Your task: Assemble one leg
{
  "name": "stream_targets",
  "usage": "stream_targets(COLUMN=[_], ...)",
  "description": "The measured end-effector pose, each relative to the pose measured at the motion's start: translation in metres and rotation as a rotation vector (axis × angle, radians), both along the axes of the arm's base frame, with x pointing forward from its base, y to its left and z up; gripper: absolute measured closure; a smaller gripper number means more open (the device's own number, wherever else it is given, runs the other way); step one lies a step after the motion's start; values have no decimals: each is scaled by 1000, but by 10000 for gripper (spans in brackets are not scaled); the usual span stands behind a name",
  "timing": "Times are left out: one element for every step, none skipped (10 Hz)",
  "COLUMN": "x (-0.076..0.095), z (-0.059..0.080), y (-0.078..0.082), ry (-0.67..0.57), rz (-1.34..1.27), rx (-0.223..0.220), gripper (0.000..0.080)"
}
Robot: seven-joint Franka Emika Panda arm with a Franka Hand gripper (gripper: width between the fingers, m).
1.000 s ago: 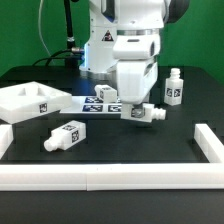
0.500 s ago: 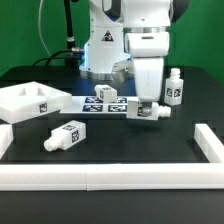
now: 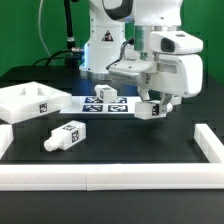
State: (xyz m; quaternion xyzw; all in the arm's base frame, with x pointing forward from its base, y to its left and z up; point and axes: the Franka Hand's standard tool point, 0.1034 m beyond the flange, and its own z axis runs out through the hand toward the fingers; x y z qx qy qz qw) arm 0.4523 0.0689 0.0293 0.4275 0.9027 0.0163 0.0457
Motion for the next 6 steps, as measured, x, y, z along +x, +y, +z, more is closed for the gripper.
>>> stream_targets(x=[1, 0, 0, -2, -10, -18], z=[0, -1, -1, -1, 1, 3], y=[-3, -3, -3, -2, 3, 8], ry=[0, 0, 0, 3, 11, 11], rz=[55, 118, 115, 136, 233, 299], rx=[-9, -17, -17, -22, -53, -68], gripper=[515, 515, 515, 515, 515, 515])
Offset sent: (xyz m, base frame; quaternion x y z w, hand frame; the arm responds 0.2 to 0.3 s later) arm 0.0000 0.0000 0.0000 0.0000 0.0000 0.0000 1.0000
